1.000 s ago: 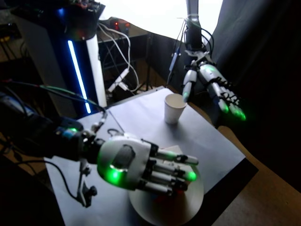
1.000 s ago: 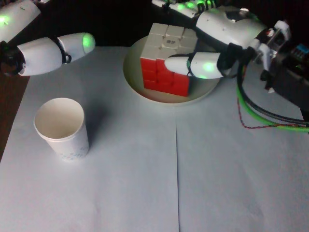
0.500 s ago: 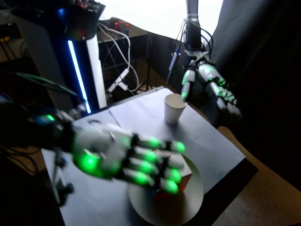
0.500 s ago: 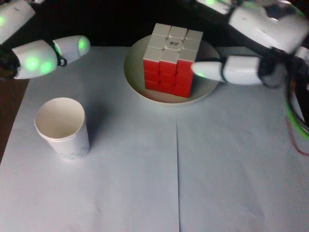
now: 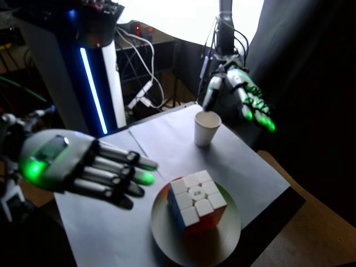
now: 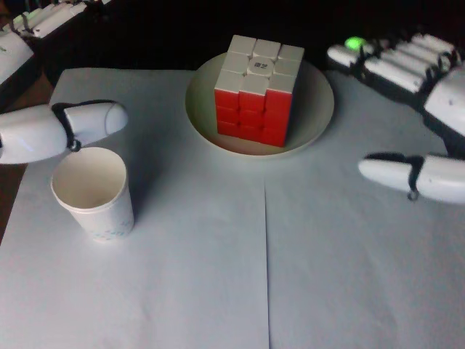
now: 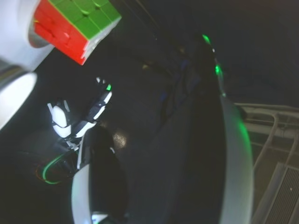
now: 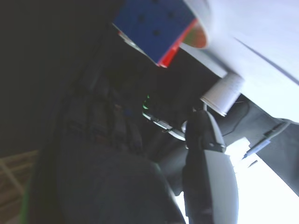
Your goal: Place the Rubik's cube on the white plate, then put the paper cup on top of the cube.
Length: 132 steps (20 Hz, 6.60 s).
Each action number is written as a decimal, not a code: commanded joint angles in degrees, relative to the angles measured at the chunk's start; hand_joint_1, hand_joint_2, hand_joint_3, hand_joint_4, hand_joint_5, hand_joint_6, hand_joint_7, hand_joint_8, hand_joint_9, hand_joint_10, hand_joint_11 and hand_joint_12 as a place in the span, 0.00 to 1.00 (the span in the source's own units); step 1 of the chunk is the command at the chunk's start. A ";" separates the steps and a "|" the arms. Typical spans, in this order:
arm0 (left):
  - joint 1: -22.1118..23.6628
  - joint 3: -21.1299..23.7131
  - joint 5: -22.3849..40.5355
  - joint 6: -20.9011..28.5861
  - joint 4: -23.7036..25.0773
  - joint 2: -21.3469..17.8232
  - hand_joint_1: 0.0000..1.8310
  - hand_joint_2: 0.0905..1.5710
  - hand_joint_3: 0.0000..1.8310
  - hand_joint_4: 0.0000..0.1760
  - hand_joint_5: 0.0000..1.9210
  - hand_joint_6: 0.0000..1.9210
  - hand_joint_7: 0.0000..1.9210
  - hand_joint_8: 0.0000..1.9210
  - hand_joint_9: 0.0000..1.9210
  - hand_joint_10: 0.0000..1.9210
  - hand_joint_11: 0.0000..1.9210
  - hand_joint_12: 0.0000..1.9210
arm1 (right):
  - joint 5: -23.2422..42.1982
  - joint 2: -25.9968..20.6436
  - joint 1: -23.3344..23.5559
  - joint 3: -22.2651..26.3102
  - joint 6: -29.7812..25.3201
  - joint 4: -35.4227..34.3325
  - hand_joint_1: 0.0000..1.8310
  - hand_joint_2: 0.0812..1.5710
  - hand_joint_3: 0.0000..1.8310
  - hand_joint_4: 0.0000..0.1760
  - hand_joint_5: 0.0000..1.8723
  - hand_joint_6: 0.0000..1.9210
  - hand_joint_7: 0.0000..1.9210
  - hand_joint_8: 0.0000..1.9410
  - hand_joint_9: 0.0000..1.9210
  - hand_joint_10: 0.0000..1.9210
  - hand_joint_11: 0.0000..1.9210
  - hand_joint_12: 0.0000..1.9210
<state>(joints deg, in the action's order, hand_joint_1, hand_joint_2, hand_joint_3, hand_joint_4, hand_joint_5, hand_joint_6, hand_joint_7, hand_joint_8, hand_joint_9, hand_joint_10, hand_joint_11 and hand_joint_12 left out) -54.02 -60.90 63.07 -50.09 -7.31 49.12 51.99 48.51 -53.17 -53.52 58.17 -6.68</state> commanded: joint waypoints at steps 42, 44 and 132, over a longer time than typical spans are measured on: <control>-13.01 4.69 11.43 5.14 -1.79 -1.24 0.54 0.73 0.00 0.44 0.10 0.56 0.11 0.59 0.07 0.77 0.02 0.99 | 12.12 -2.40 -4.60 3.68 8.30 -7.95 0.14 0.79 0.00 0.39 0.00 0.00 0.00 0.00 0.00 0.00 0.00 0.06; -11.52 4.32 11.10 5.13 -1.08 -1.73 0.59 0.73 0.00 0.22 0.14 0.57 0.13 0.66 0.10 0.84 0.07 1.00 | 12.12 -2.26 -4.59 3.54 8.30 -7.95 0.12 0.79 0.00 0.34 0.00 0.00 0.00 0.00 0.00 0.00 0.00 0.18; 23.58 -8.27 -3.97 14.12 17.11 2.49 0.30 0.78 0.01 0.96 0.00 0.00 0.00 0.00 0.00 0.00 0.00 0.00 | 23.42 -4.26 -5.12 4.87 8.29 -8.72 0.10 0.81 0.01 0.37 0.00 0.00 0.00 0.00 0.00 0.00 0.00 0.00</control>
<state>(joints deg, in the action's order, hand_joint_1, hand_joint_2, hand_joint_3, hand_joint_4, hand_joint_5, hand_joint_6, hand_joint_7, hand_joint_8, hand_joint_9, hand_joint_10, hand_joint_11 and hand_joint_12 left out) -31.44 -69.12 51.13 -36.05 11.29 51.22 67.35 44.38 -58.74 -48.58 66.50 -15.77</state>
